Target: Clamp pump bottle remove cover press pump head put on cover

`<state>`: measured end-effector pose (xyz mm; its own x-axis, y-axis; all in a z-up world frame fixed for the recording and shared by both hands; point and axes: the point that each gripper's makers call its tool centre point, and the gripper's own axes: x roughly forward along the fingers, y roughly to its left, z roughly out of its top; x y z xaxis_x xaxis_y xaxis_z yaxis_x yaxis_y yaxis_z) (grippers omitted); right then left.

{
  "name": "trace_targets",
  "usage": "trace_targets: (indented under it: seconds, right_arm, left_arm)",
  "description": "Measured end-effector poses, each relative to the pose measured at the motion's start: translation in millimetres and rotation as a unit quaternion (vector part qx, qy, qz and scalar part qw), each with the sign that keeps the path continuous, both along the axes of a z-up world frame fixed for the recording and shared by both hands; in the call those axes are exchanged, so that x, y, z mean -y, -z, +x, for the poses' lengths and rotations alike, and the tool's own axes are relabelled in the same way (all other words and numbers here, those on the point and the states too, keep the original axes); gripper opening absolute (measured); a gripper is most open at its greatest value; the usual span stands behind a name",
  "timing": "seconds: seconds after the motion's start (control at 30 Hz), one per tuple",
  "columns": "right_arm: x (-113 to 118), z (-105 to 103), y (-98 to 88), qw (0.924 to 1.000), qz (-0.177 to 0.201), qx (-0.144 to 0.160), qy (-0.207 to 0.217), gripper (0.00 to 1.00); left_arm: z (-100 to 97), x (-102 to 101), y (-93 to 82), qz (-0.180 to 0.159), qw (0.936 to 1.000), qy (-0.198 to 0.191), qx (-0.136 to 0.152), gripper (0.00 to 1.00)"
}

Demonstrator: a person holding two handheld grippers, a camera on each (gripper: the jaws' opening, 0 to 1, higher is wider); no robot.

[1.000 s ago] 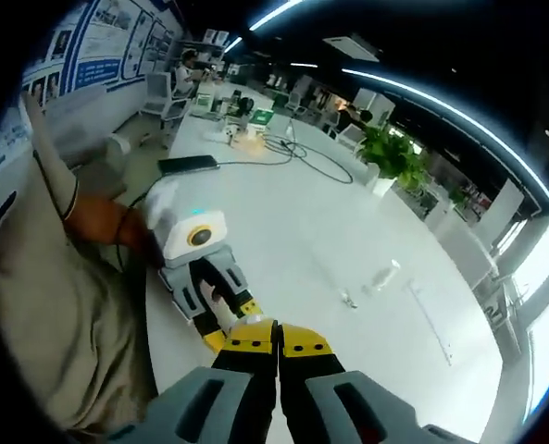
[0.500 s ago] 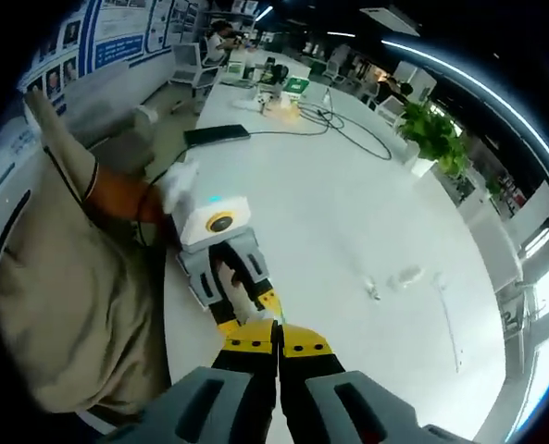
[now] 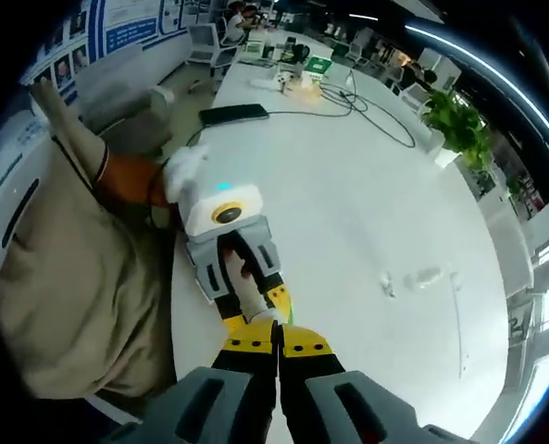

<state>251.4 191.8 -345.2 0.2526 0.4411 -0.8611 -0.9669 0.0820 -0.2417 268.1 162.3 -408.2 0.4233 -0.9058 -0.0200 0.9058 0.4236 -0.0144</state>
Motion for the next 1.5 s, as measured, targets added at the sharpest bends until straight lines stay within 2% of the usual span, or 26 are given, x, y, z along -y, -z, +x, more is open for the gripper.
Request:
trace_targets:
  seconds: [0.2, 0.47, 0.7, 1.17, 1.5]
  right_arm:
    - [0, 3, 1.3, 0.9997, -0.022, 0.003, -0.004, 0.0]
    - [1, 2, 2.5, 0.9979, -0.06, -0.009, -0.023, 0.0]
    - [0, 3, 3.9, 0.996, -0.078, -0.025, -0.038, 0.0]
    - [-1, 2, 8.4, 0.9934, -0.104, -0.038, -0.032, 0.0]
    - [0, 3, 14.9, 0.9921, -0.12, -0.034, -0.017, 0.0]
  left_arm:
    - [1.2, -1, 0.6, 0.001, 1.0, 0.0, 0.002, 0.14]
    - [0.1, 0, 0.8, 0.002, 1.0, 0.001, 0.003, 0.14]
    - [-1.0, 1, 0.7, 0.002, 1.0, 0.0, 0.004, 0.14]
    - [-1.8, 2, -0.3, 0.003, 1.0, -0.001, 0.004, 0.14]
    - [-3.2, 3, -1.0, 0.003, 1.0, 0.0, 0.004, 0.14]
